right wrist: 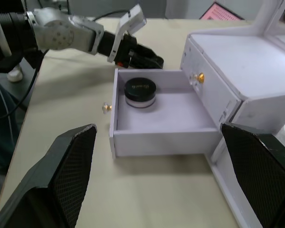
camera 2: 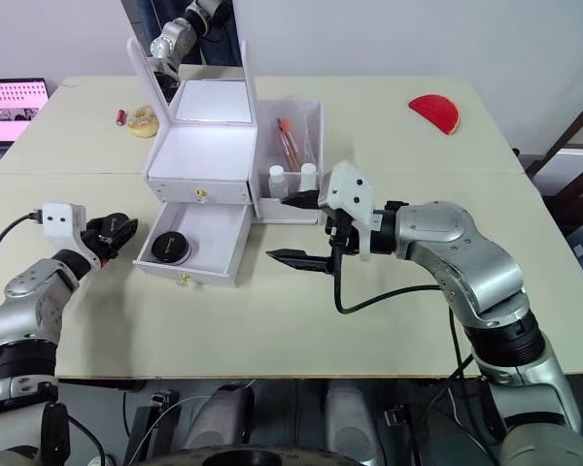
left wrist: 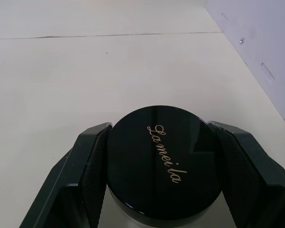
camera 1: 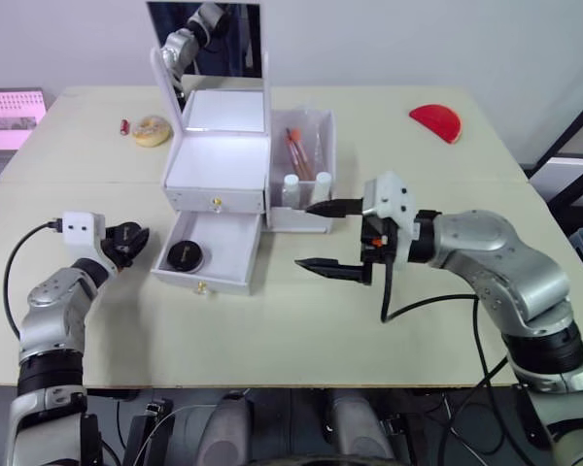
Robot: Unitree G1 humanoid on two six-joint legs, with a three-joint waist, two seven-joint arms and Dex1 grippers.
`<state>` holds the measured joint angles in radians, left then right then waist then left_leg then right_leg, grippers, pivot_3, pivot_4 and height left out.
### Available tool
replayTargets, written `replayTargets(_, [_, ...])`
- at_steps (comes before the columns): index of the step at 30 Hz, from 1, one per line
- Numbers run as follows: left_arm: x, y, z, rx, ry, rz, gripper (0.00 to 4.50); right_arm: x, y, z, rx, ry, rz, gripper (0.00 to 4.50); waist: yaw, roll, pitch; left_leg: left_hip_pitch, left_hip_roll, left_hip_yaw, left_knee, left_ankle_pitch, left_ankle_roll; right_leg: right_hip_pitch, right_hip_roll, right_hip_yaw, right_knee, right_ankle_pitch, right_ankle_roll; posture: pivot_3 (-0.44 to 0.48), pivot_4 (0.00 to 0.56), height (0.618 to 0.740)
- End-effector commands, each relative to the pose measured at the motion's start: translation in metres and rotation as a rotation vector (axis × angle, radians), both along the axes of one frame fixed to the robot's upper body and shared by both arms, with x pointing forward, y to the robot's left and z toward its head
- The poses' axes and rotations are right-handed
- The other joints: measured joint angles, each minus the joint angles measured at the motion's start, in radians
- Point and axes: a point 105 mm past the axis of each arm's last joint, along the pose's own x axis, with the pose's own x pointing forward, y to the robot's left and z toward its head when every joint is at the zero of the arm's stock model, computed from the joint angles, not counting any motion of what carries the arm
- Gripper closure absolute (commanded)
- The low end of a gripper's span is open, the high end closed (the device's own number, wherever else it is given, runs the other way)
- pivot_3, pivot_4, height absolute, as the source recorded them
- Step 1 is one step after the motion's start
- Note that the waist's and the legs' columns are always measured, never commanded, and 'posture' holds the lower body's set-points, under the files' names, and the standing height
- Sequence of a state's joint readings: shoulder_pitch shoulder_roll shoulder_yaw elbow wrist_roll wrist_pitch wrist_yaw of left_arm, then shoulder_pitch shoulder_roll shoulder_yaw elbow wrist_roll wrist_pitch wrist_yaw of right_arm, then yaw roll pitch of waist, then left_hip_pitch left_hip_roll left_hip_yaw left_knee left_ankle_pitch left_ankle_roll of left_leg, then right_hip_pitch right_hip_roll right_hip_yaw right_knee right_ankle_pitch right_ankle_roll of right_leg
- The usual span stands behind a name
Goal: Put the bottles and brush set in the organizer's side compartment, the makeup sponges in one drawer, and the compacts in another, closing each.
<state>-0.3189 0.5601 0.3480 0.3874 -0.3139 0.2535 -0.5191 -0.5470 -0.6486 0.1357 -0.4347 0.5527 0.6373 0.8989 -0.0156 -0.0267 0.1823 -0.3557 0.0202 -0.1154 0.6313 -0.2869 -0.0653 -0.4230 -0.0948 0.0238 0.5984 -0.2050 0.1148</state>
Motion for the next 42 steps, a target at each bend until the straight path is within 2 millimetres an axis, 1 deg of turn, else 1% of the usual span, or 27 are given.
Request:
replayTargets(1, [-0.004, 0.003, 0.019, 0.002, -0.075, 0.0, 1.83, -0.001, -0.002, 0.017, 0.053, -0.072, 0.003, 0.0, 0.0, 0.0, 0.0, 0.0, 0.0, 0.0, 0.0, 0.0, 0.0, 0.0, 0.0, 0.0, 0.0, 0.0, 0.0, 0.0, 0.15, 0.739])
replayTargets(3, [-0.008, 0.002, 0.024, 0.009, -0.097, -0.007, 1.83, -0.001, -0.002, 0.019, 0.073, -0.074, 0.005, 0.0, -0.001, 0.0, 0.0, 0.0, 0.0, 0.0, 0.0, 0.0, 0.0, 0.0, 0.0, 0.0, -0.001, 0.0, 0.0, 0.0, 0.15, 0.739])
replayTargets(4, [-0.012, 0.001, 0.029, 0.017, -0.124, -0.021, 1.83, -0.001, -0.003, 0.019, 0.081, -0.073, 0.008, 0.0, -0.001, 0.0, 0.0, 0.0, 0.0, 0.0, 0.0, 0.0, 0.0, 0.0, 0.0, 0.0, -0.001, 0.0, 0.0, 0.0, 0.15, 0.739])
replayTargets(5, [-0.018, -0.006, 0.04, 0.018, -0.163, -0.058, 1.83, -0.002, -0.003, 0.02, 0.089, -0.071, 0.011, 0.0, -0.003, 0.0, 0.0, 0.0, 0.0, 0.0, 0.0, 0.0, 0.0, 0.0, 0.0, 0.0, -0.001, 0.0, 0.0, 0.0, 0.15, 0.739])
replayTargets(8, [-0.037, -0.028, 0.069, 0.004, -0.263, -0.181, 1.83, -0.002, -0.004, 0.022, 0.107, -0.07, 0.015, 0.0, -0.002, 0.0, 0.0, -0.001, 0.0, 0.0, -0.001, 0.0, 0.0, 0.0, 0.0, 0.0, -0.001, 0.0, 0.0, 0.0, 0.15, 0.739])
replayTargets(10, [-0.05, -0.047, 0.085, -0.038, -0.294, -0.295, 1.83, -0.001, -0.005, 0.024, 0.116, -0.069, 0.014, 0.0, 0.001, 0.0, 0.0, -0.001, 0.0, 0.0, 0.0, 0.0, 0.0, -0.001, 0.0, 0.0, -0.001, 0.0, 0.0, 0.0, 0.15, 0.739])
replayTargets(11, [-0.057, -0.061, 0.09, -0.062, -0.29, -0.378, 1.83, 0.0, -0.005, 0.025, 0.118, -0.069, 0.012, 0.0, 0.003, 0.0, 0.0, -0.001, 0.0, 0.0, 0.0, 0.0, 0.0, -0.001, 0.0, 0.0, -0.001, 0.0, 0.0, 0.0, 0.15, 0.739])
replayTargets(12, [-0.064, -0.076, 0.091, -0.085, -0.269, -0.464, 1.83, 0.002, -0.005, 0.024, 0.115, -0.07, 0.008, 0.0, 0.003, 0.0, 0.0, -0.001, 0.0, 0.0, 0.0, 0.0, 0.0, -0.001, 0.0, 0.0, -0.001, -0.001, -0.002, 0.0, 0.15, 0.739])
replayTargets(13, [-0.069, -0.086, 0.092, -0.099, -0.251, -0.519, 1.83, 0.003, -0.005, 0.024, 0.113, -0.07, 0.005, 0.0, 0.003, 0.0, 0.0, -0.001, 0.0, 0.0, 0.0, 0.0, 0.0, 0.0, 0.0, 0.0, -0.001, -0.002, -0.003, 0.0, 0.15, 0.739])
replayTargets(15, [-0.074, -0.104, 0.086, -0.09, -0.198, -0.616, 1.83, 0.005, -0.005, 0.022, 0.104, -0.068, -0.001, 0.0, 0.001, 0.001, 0.0, 0.0, 0.0, 0.0, 0.001, 0.0, 0.0, 0.0, 0.0, 0.0, -0.001, -0.002, -0.004, 0.0, 0.15, 0.739])
replayTargets(17, [-0.075, -0.119, 0.079, -0.068, -0.154, -0.682, 1.83, 0.007, -0.005, 0.02, 0.095, -0.068, -0.005, 0.0, 0.0, 0.001, 0.0, 0.0, 0.0, 0.0, 0.001, 0.0, 0.0, 0.001, 0.0, 0.0, 0.0, -0.002, -0.004, 0.0, 0.15, 0.739])
replayTargets(18, [-0.072, -0.127, 0.076, -0.049, -0.144, -0.706, 1.83, 0.007, -0.005, 0.02, 0.094, -0.067, -0.007, 0.0, -0.001, 0.001, 0.0, 0.001, 0.0, 0.0, 0.001, 0.0, 0.0, 0.001, 0.0, 0.0, 0.0, -0.002, -0.004, 0.0, 0.15, 0.739])
replayTargets(21, [-0.065, -0.144, 0.067, 0.004, -0.126, -0.752, 1.83, 0.008, -0.003, 0.019, 0.094, -0.067, -0.009, 0.0, -0.001, 0.001, 0.001, 0.001, 0.0, 0.0, 0.001, 0.0, 0.0, 0.001, 0.001, 0.0, 0.001, -0.002, -0.004, 0.0, 0.15, 0.739])
replayTargets(25, [-0.058, -0.15, 0.065, -0.015, -0.128, -0.77, 1.83, 0.007, -0.002, 0.019, 0.09, -0.064, -0.018, 0.0, -0.002, 0.001, 0.001, 0.0, 0.0, 0.0, 0.0, 0.0, 0.0, 0.001, 0.001, 0.0, 0.0, -0.002, -0.004, 0.0, 0.15, 0.739])
replayTargets(28, [-0.058, -0.155, 0.061, -0.01, -0.113, -0.802, 1.83, 0.008, -0.004, 0.017, 0.081, -0.061, -0.038, 0.0, -0.003, 0.001, 0.001, 0.0, 0.0, 0.0, 0.0, 0.0, 0.0, 0.0, 0.001, 0.0, -0.001, -0.002, -0.004, 0.0, 0.15, 0.739])
replayTargets(31, [-0.057, -0.155, 0.057, 0.016, -0.105, -0.804, 1.83, 0.007, -0.006, 0.016, 0.079, -0.059, -0.047, 0.0, -0.001, 0.001, 0.001, 0.0, 0.0, 0.0, 0.0, 0.0, 0.0, 0.0, 0.001, 0.0, -0.001, -0.002, -0.004, 0.0, 0.15, 0.739])
replayTargets(33, [-0.055, -0.154, 0.058, 0.015, -0.108, -0.802, 0.81, 0.007, -0.006, 0.017, 0.08, -0.059, -0.05, 0.0, -0.001, 0.001, 0.001, -0.001, 0.0, 0.0, 0.0, 0.0, 0.0, 0.0, 0.001, 0.0, -0.001, -0.002, -0.004, 0.0, 0.15, 0.739])
replayTargets(35, [-0.055, -0.154, 0.059, 0.013, -0.102, -0.808, 0.1, 0.007, -0.006, 0.016, 0.078, -0.057, -0.055, 0.0, -0.001, 0.001, 0.001, 0.0, 0.0, 0.0, 0.0, 0.0, 0.0, 0.0, 0.001, 0.0, -0.001, -0.002, -0.004, 0.0, 0.15, 0.739])
replayTargets(38, [-0.053, -0.154, 0.06, 0.032, -0.089, -0.801, 0.1, 0.008, -0.007, 0.015, 0.074, -0.054, -0.06, 0.0, -0.001, 0.001, 0.001, 0.0, 0.0, 0.0, 0.0, 0.0, 0.0, 0.0, 0.001, 0.0, -0.001, -0.002, -0.004, 0.0, 0.15, 0.739])
replayTargets(42, [-0.053, -0.154, 0.067, 0.021, -0.1, -0.795, 0.1, 0.007, -0.006, 0.015, 0.077, -0.053, -0.059, 0.0, 0.0, 0.001, 0.001, 0.0, 0.0, 0.0, 0.0, 0.0, 0.0, 0.0, 0.001, 0.0, -0.001, -0.002, -0.004, 0.0, 0.15, 0.739])
